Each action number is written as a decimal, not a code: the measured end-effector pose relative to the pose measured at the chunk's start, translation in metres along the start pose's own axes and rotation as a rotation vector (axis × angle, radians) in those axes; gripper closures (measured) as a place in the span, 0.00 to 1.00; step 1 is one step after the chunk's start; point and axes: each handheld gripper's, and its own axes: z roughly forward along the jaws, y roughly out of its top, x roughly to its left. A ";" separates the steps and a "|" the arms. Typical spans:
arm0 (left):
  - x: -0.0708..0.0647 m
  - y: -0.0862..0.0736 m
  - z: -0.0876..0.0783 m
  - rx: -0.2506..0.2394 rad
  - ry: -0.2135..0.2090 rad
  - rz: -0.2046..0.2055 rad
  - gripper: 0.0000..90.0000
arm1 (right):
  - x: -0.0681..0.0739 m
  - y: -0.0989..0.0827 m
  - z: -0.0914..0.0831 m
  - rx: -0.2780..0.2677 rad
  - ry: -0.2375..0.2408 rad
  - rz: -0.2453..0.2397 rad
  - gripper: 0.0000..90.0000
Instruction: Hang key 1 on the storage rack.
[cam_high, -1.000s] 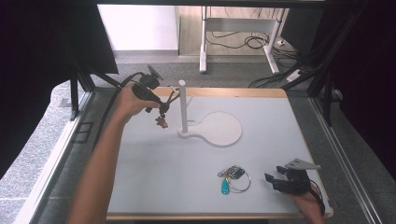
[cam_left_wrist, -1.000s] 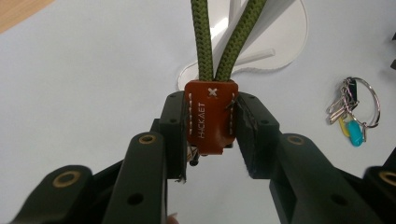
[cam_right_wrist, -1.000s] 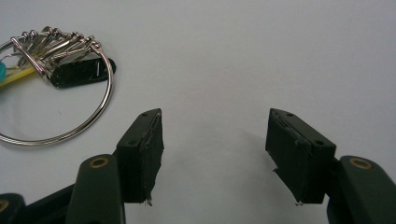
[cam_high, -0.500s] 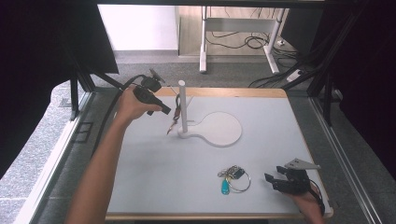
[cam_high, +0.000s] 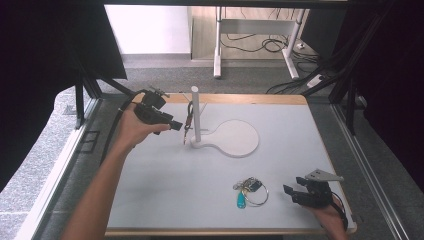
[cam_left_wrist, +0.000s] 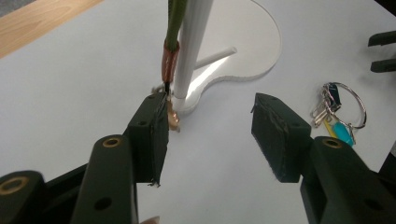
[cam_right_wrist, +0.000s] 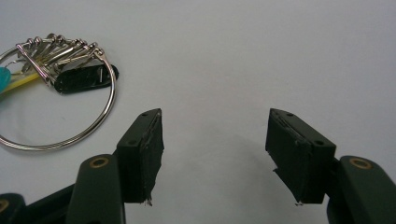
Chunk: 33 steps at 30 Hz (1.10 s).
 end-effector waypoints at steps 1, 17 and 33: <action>-0.001 -0.004 0.000 -0.010 -0.001 0.006 0.51 | 0.000 0.001 -0.001 -0.002 0.002 -0.005 0.42; -0.022 -0.089 0.002 -0.088 -0.061 0.013 0.50 | 0.011 0.007 -0.011 -0.027 0.004 -0.040 0.42; -0.039 -0.145 0.016 -0.076 -0.081 0.012 0.48 | 0.029 0.021 -0.004 -0.011 0.010 -0.109 0.43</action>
